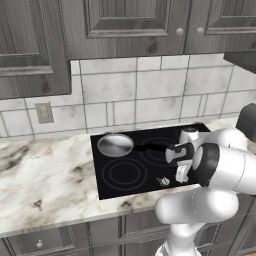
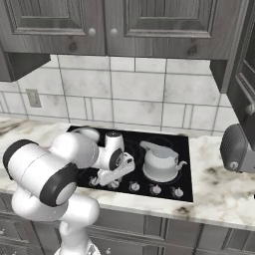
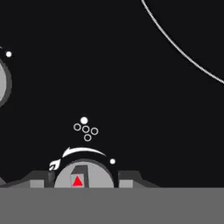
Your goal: Pick the pan from the cabinet and place it on the stove. Then turn on the stove burner for the pan.
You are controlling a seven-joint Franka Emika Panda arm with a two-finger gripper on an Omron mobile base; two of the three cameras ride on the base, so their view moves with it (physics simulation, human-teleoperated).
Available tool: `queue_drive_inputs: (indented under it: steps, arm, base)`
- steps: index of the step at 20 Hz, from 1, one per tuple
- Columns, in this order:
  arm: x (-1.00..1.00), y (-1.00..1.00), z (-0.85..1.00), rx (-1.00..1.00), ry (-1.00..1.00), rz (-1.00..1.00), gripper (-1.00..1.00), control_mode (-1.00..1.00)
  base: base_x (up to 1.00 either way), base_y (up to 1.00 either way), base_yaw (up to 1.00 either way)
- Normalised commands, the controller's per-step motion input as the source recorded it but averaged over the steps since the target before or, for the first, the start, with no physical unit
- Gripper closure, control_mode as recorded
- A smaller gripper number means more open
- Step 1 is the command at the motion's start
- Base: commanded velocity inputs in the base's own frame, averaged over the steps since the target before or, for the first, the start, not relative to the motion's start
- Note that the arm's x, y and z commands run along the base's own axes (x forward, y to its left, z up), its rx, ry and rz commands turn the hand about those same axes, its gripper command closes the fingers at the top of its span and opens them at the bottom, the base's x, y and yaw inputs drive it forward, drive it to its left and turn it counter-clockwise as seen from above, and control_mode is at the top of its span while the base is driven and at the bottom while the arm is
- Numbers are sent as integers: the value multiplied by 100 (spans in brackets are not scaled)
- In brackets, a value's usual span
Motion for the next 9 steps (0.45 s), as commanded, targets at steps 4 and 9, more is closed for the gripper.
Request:
queue_drive_inputs:
  steps: [4,9]
  arm:
    - [-35,0,-61,0,0,31,100,-100]
    - [-30,0,-63,0,0,29,100,-100]
  base:
    - [0,0,0]
    - [0,0,0]
